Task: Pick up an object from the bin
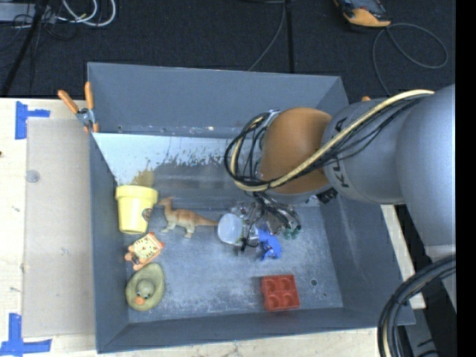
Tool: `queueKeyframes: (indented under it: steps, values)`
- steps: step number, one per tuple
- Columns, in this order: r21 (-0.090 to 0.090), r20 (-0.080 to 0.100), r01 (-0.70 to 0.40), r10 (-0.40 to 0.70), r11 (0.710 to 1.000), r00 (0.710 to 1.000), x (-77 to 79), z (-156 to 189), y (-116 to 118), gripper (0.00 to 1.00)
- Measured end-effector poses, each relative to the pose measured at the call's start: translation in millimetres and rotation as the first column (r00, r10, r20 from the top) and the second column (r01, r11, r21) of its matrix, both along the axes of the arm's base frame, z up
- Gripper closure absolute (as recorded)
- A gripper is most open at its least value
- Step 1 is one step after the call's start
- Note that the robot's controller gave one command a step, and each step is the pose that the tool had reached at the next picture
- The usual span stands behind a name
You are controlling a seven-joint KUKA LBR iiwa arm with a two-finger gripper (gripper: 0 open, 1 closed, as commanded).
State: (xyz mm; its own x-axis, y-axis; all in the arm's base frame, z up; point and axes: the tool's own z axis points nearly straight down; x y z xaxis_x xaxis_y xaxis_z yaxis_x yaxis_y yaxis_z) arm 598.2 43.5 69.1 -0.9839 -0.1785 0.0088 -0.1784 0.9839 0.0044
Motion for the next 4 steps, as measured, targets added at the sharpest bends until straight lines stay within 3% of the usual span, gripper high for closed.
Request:
queueKeyframes:
  steps: [1, 2, 3, 4]
  values:
    - [0.000, 0.000, 0.001, -0.001, 1.000, 1.000, 0.0, 0.0, -0.3, 1.00]
    - [0.001, 0.000, 0.015, -0.015, 1.000, 1.000, -10.8, 86.4, 1.7, 1.00]
    - [0.001, 0.000, 0.016, -0.016, 1.000, 1.000, -10.8, 86.4, 1.7, 1.00]
    - [0.000, -0.008, 0.012, -0.012, 1.000, 1.000, -11.5, 129.4, 2.6, 1.00]
